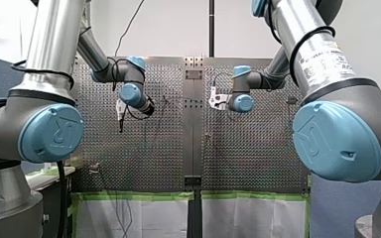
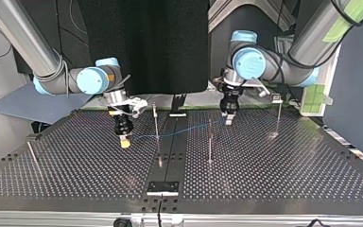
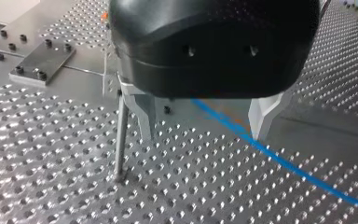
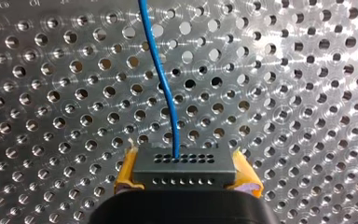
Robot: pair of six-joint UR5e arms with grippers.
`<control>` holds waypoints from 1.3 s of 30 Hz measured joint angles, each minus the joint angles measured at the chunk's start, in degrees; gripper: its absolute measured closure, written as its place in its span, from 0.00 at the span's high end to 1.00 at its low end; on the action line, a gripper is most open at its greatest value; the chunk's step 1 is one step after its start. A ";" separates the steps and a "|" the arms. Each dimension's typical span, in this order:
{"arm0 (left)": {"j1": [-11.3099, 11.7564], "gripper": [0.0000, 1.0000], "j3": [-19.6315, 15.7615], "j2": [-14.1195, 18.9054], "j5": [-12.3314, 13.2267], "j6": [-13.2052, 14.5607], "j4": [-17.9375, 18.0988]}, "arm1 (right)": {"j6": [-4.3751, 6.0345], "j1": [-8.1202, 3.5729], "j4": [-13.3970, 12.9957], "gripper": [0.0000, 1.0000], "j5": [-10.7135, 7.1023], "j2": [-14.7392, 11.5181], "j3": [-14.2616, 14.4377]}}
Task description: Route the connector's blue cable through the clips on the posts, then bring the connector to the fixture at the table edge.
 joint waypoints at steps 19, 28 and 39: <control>-2.56 1.00 -0.54 5.77 0.99 -2.85 -1.29 | -0.11 0.14 0.00 0.00 -0.02 0.00 0.00; -3.99 1.00 -0.76 5.81 0.50 -2.46 -1.41 | -0.10 0.01 0.15 0.00 -0.02 0.00 0.01; -4.85 1.00 -2.12 5.86 0.38 -2.34 -1.20 | 0.18 0.29 0.15 0.00 -0.07 0.03 0.01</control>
